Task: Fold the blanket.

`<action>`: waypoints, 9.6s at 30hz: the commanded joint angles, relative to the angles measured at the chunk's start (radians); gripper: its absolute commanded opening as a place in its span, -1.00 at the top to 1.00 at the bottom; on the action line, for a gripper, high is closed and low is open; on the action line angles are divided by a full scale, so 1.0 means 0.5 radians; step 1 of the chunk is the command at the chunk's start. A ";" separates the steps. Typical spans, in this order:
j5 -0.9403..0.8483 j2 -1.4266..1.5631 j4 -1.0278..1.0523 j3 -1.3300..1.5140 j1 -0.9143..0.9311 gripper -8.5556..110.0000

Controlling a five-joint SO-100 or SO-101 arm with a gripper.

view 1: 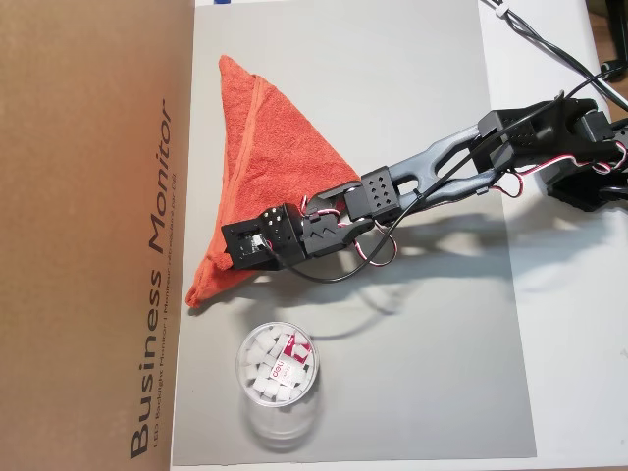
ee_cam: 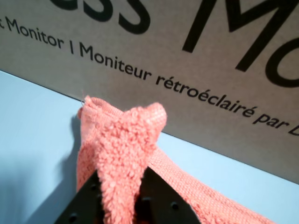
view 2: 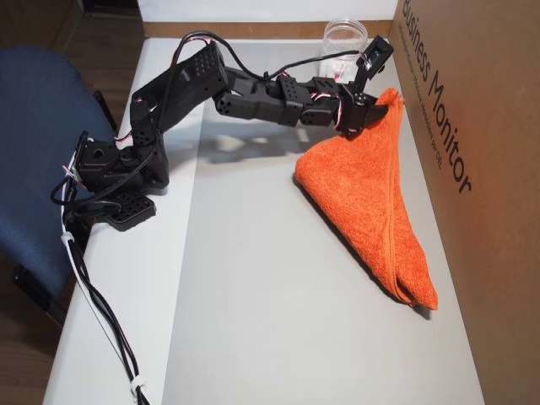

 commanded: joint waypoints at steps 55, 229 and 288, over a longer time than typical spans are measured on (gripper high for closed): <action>0.973 0.500 -0.028 -0.043 -0.313 0.67; 0.334 5.937 2.780 4.847 0.543 0.86; 0.304 5.937 2.792 4.844 0.522 0.86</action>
